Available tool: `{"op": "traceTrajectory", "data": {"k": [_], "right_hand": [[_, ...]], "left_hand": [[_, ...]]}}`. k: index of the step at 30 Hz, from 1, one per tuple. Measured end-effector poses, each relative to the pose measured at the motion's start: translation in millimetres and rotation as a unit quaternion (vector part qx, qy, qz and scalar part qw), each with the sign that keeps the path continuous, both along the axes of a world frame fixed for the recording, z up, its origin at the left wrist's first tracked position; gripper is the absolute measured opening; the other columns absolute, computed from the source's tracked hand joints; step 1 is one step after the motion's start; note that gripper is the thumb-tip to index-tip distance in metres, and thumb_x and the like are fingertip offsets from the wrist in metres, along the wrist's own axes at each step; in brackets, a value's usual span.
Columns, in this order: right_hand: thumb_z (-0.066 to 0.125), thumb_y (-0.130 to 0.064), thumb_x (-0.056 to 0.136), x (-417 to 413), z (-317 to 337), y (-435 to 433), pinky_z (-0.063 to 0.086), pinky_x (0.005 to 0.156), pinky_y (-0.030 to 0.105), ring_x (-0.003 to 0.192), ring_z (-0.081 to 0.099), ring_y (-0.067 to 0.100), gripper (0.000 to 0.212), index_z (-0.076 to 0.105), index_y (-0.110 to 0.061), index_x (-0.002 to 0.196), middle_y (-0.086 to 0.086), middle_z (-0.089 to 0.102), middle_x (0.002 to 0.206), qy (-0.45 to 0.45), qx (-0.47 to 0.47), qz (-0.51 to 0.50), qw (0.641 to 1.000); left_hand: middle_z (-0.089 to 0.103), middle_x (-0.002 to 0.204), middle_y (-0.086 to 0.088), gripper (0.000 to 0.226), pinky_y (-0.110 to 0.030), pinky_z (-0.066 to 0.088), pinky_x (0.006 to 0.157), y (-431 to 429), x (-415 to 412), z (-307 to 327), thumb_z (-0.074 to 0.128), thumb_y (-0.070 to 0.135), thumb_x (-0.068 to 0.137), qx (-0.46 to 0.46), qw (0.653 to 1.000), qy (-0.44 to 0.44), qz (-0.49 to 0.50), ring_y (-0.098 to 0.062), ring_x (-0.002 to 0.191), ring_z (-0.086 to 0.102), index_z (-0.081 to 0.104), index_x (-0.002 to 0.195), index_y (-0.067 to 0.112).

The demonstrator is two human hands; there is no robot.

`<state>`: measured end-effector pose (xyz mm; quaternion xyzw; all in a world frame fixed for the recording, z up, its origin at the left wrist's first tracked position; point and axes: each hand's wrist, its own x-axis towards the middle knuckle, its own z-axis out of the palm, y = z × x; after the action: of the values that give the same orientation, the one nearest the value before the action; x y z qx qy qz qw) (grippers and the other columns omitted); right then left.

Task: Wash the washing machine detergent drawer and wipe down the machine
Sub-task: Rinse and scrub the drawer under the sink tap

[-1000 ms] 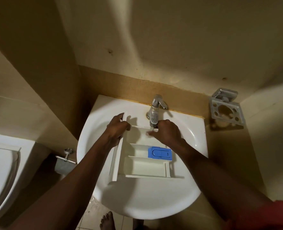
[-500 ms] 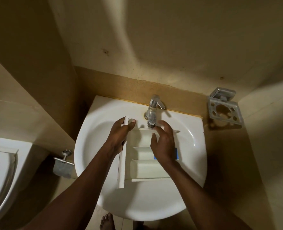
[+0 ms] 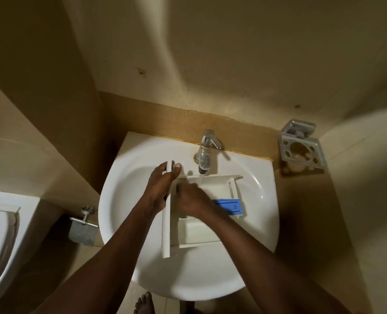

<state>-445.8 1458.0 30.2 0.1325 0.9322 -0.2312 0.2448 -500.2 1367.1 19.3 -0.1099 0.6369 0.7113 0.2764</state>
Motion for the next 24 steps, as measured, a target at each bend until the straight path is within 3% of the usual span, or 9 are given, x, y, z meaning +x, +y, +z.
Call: {"op": "traceTrajectory", "data": {"k": [4, 6, 9, 11, 15, 18, 21, 24], "right_hand": [[0.041, -0.023, 0.096, 8, 5, 1, 0.038, 0.072, 0.033, 0.106, 0.057, 0.038, 0.028, 0.053, -0.006, 0.114, 0.020, 0.058, 0.119, -0.012, -0.019, 0.062, 0.998], [0.042, -0.021, 0.094, 8, 12, 13, 0.045, 0.078, 0.033, 0.106, 0.058, 0.035, 0.028, 0.060, -0.009, 0.112, 0.017, 0.061, 0.118, 0.019, -0.053, 0.052, 0.997], [0.046, -0.012, 0.088, 0, 9, 28, 0.053, 0.087, 0.041, 0.096, 0.065, 0.026, 0.021, 0.067, -0.011, 0.092, 0.008, 0.072, 0.101, 0.042, -0.136, -0.020, 0.990], [0.044, -0.005, 0.085, -4, 6, 32, 0.053, 0.088, 0.043, 0.094, 0.067, 0.026, 0.022, 0.065, -0.011, 0.086, 0.009, 0.072, 0.097, 0.028, -0.154, -0.028, 0.987], [0.041, -0.011, 0.094, -8, 3, 44, 0.049, 0.093, 0.039, 0.109, 0.059, 0.032, 0.032, 0.069, -0.011, 0.110, 0.013, 0.066, 0.117, 0.009, -0.001, 0.063, 0.998], [0.047, -0.014, 0.093, -11, 0, 45, 0.048, 0.095, 0.036, 0.113, 0.058, 0.031, 0.031, 0.067, -0.012, 0.116, 0.012, 0.064, 0.122, 0.009, 0.051, 0.069, 0.996], [0.049, -0.019, 0.094, -11, 0, 26, 0.045, 0.081, 0.030, 0.110, 0.059, 0.031, 0.028, 0.065, -0.007, 0.114, 0.014, 0.065, 0.118, -0.003, 0.000, 0.070, 0.998], [0.045, -0.011, 0.094, 0, 1, 23, 0.041, 0.089, 0.026, 0.119, 0.053, 0.025, 0.034, 0.068, -0.016, 0.119, 0.006, 0.062, 0.128, 0.012, -0.047, 0.092, 0.995]], "left_hand": [[0.063, 0.124, 0.003, 0.037, -0.027, 0.042, 0.089, -2, -2, -3, 0.061, 0.033, 0.096, -0.030, 0.999, 0.011, -0.006, -0.011, 0.110, 0.057, 0.062, 0.129, 0.017], [0.064, 0.125, 0.001, 0.036, -0.034, 0.046, 0.097, -5, -3, -4, 0.060, 0.035, 0.096, -0.035, 0.999, 0.010, 0.000, -0.017, 0.117, 0.057, 0.063, 0.127, 0.017], [0.065, 0.124, -0.003, 0.036, -0.044, 0.047, 0.104, -4, -4, -2, 0.060, 0.035, 0.096, -0.023, 1.000, 0.003, -0.010, -0.023, 0.122, 0.057, 0.064, 0.126, 0.017], [0.062, 0.133, -0.008, 0.039, -0.041, 0.045, 0.102, -3, -4, 0, 0.060, 0.035, 0.096, -0.025, 0.999, 0.009, -0.021, -0.025, 0.128, 0.054, 0.062, 0.129, 0.014], [0.062, 0.132, -0.004, 0.039, -0.038, 0.046, 0.098, -5, -3, -2, 0.062, 0.034, 0.095, -0.030, 0.999, 0.008, -0.010, -0.021, 0.121, 0.058, 0.061, 0.130, 0.017], [0.065, 0.127, 0.000, 0.035, -0.033, 0.050, 0.094, -3, -1, -3, 0.062, 0.032, 0.095, -0.021, 1.000, 0.010, -0.002, -0.013, 0.109, 0.061, 0.063, 0.127, 0.017], [0.068, 0.113, 0.005, 0.025, -0.028, 0.053, 0.081, -1, 1, -4, 0.060, 0.028, 0.096, -0.012, 1.000, 0.002, 0.011, -0.007, 0.100, 0.063, 0.066, 0.119, 0.019], [0.065, 0.099, 0.016, 0.010, -0.022, 0.046, 0.074, -4, 0, -5, 0.058, 0.027, 0.098, -0.018, 1.000, 0.012, 0.020, 0.000, 0.093, 0.058, 0.067, 0.102, 0.027]]}}
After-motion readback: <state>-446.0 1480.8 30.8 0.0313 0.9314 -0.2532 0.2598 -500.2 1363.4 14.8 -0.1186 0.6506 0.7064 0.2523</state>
